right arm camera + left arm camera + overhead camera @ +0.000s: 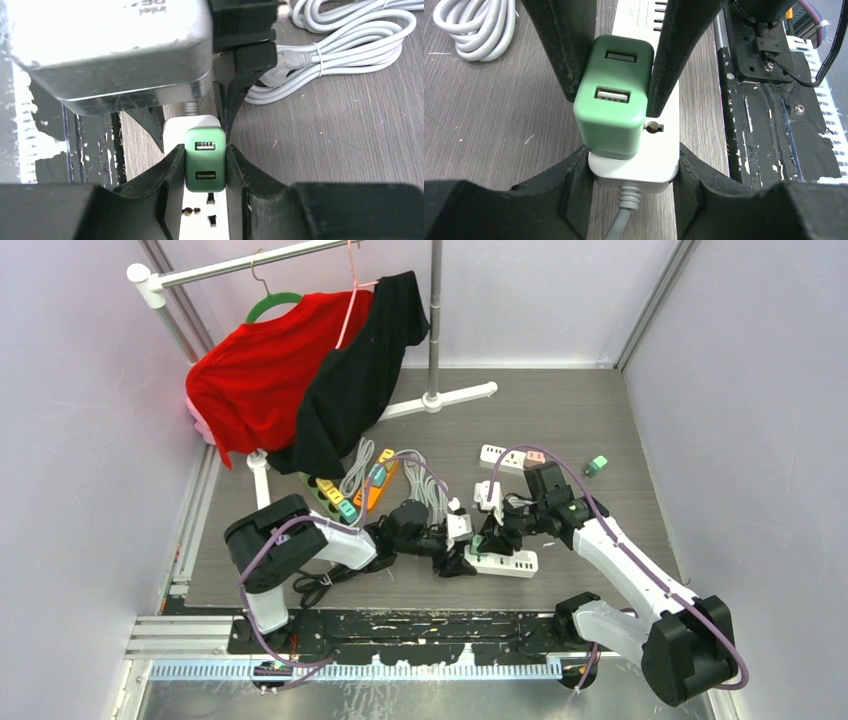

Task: Pull the plug off the socket
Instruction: Remove the plug from the socket, then place the plug at the center of the board, then place the socket at the center of the board.

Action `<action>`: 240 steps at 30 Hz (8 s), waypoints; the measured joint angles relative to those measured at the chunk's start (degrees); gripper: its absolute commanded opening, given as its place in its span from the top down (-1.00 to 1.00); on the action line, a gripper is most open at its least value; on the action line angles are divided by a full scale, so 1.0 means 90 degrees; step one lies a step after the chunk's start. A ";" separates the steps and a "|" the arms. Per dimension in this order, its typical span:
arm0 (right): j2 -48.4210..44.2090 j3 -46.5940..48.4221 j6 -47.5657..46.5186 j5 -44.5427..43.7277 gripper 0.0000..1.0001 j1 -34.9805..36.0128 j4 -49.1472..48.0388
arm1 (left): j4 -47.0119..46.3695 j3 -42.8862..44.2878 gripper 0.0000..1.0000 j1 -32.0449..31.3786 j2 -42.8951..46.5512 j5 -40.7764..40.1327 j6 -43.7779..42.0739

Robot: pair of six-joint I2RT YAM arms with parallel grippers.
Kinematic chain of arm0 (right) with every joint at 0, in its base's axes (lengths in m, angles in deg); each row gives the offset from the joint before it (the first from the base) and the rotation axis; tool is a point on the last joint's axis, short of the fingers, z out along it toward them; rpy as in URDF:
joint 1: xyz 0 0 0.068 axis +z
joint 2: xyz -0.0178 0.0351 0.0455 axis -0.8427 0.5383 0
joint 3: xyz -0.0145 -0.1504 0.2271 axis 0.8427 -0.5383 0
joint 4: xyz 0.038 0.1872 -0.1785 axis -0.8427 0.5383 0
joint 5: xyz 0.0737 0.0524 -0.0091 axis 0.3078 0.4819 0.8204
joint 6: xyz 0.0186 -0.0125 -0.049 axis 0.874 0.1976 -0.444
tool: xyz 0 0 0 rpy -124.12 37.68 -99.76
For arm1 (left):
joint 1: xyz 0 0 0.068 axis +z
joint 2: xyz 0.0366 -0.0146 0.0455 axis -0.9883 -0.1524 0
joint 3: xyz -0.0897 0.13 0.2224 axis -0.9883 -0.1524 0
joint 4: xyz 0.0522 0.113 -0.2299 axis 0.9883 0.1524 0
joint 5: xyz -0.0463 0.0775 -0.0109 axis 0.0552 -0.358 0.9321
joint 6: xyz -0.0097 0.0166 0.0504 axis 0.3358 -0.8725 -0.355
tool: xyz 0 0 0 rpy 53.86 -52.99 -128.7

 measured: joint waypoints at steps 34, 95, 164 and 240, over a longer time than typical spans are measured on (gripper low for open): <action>0.0182 0.0168 0.0515 0.0338 0.98 -0.0335 -0.0221 | 0.0219 -0.0053 1.00 0.0136 0.0318 -0.0005 -0.0019; 0.0493 0.0801 0.2329 -0.1656 0.88 -0.4799 -0.0318 | 0.0476 -0.0012 1.00 0.0223 0.0143 -0.0063 0.0112; 0.3456 0.3827 -0.0017 -0.0746 -0.44 -0.5741 0.1885 | 0.1086 0.0034 1.00 0.0296 0.0695 -0.0117 -0.0036; 0.0933 0.2259 -0.2254 -0.0010 0.98 -0.0595 0.3245 | 0.2220 0.0782 -0.50 0.0104 0.2147 -0.0566 -0.0131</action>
